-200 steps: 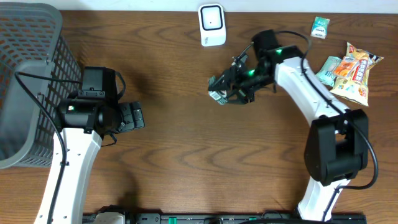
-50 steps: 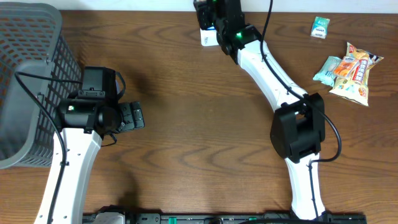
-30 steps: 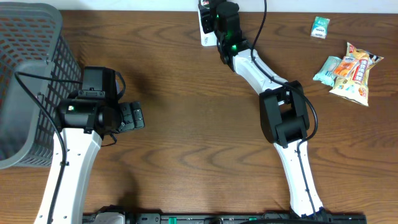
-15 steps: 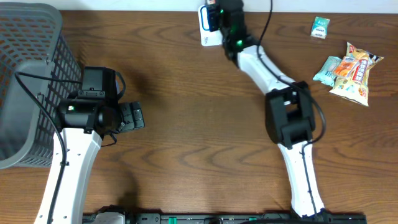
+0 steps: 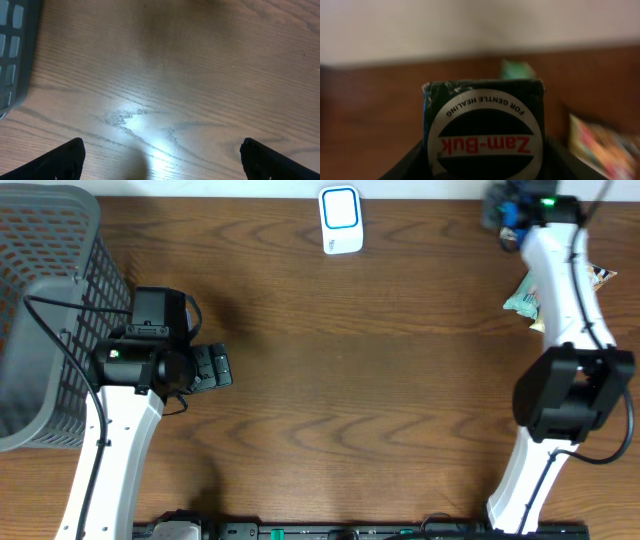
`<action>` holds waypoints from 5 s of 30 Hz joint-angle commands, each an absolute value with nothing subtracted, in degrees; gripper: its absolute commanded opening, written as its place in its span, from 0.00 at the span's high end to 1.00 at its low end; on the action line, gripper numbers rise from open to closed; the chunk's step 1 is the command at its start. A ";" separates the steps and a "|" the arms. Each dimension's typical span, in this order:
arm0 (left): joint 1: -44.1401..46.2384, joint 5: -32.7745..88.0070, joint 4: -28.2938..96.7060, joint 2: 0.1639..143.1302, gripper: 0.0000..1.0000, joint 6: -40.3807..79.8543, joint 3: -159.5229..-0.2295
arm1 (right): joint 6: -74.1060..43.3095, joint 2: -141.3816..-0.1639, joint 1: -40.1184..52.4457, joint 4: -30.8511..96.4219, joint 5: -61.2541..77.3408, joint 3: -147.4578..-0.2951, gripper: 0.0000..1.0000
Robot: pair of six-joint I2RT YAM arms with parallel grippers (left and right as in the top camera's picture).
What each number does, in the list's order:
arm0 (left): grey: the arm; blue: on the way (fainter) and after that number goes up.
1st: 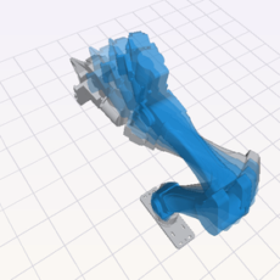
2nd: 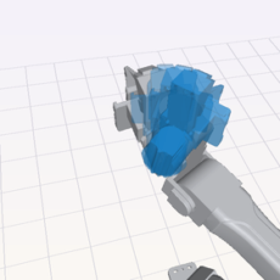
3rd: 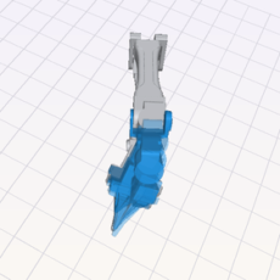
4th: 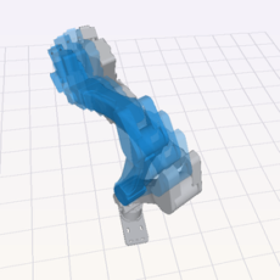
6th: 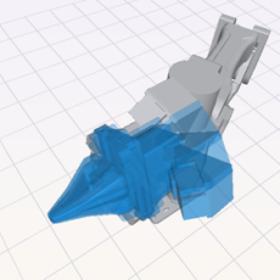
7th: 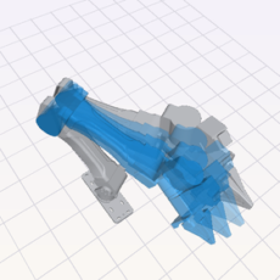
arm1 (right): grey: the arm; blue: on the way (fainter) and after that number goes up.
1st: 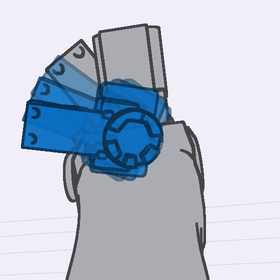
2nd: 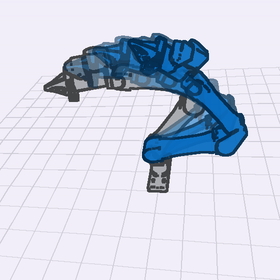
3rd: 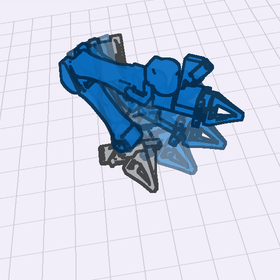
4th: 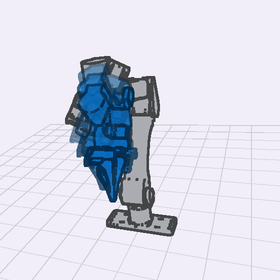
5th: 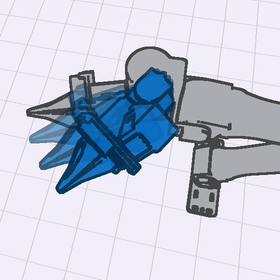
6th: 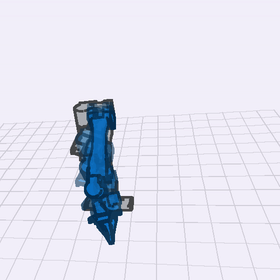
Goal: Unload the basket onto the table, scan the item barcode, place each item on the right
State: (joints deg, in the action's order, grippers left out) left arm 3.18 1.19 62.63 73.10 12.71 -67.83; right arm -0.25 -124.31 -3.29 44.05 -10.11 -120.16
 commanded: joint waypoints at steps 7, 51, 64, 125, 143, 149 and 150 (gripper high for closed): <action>3.36 0.86 62.74 73.30 0.02 13.21 -67.55 | 0.73 -125.93 -13.30 50.50 -8.93 -118.58 0.46; 3.36 0.86 62.74 73.30 0.03 13.21 -67.55 | -6.20 -62.39 -5.58 72.14 14.11 -80.79 0.01; 3.36 0.86 62.74 73.30 0.02 13.21 -67.55 | -6.17 -57.01 -5.54 83.29 14.04 -71.83 0.01; 3.36 0.86 62.74 73.30 0.02 13.21 -67.55 | 5.02 -6.31 0.12 28.97 19.64 -20.60 0.01; 3.36 0.86 62.74 73.30 0.02 13.21 -67.55 | 3.46 -0.27 2.11 4.08 16.82 -2.94 0.01; 3.36 0.89 62.74 73.30 0.02 13.21 -67.55 | -0.19 -0.27 2.66 1.13 11.33 -0.30 0.01; 3.36 0.86 62.74 73.30 0.02 13.21 -67.55 | -0.16 -0.27 2.90 1.15 10.87 -0.30 0.01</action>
State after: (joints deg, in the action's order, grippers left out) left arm 3.18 1.17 62.63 73.10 12.71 -67.83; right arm 1.87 -0.69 2.04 1.23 14.50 -0.75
